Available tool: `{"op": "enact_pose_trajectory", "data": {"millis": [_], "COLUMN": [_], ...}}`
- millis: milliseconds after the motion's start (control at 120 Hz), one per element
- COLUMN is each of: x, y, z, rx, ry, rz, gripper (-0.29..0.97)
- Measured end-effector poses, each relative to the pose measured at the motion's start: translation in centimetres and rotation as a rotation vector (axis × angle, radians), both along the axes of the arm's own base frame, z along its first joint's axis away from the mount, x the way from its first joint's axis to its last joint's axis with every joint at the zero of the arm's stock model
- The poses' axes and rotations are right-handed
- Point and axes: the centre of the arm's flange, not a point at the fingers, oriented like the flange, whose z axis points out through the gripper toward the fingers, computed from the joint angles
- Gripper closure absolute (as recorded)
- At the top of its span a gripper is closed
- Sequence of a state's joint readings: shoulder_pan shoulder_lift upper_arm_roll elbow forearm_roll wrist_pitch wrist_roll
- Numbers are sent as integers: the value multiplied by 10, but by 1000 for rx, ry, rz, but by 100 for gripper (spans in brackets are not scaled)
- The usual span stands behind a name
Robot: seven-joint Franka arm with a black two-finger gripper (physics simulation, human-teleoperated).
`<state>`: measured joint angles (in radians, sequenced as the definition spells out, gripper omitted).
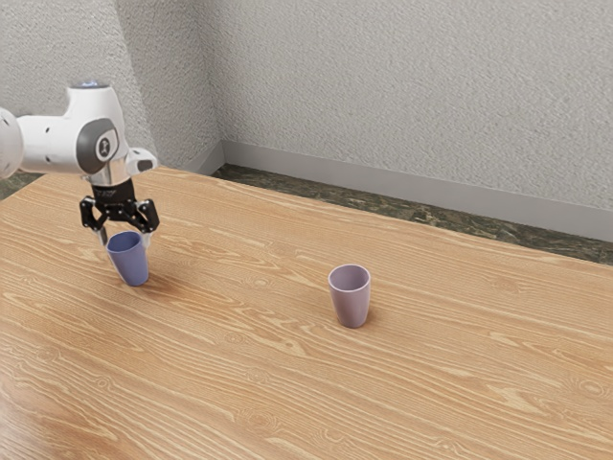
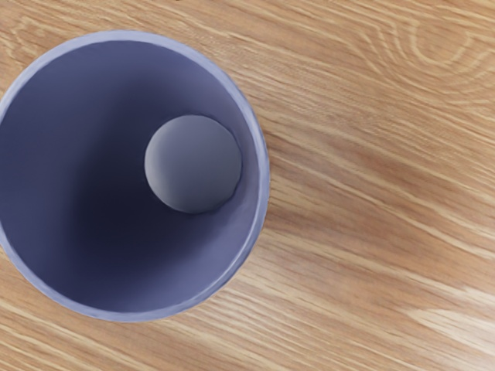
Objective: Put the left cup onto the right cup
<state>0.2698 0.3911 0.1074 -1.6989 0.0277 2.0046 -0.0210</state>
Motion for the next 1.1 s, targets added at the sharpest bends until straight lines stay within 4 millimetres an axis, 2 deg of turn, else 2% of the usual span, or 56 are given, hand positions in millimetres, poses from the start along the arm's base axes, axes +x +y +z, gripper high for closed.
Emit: {"op": "enact_pose_trajectory", "data": {"millis": [200,600,1100], "x": [6,24,26], "y": [1,6,9], "z": [-13,-17,-41], "rx": [-5,5,-22], "ry": [-17,-56,-39], "rz": [-16,-60,-79], "gripper": [0,0,0]}}
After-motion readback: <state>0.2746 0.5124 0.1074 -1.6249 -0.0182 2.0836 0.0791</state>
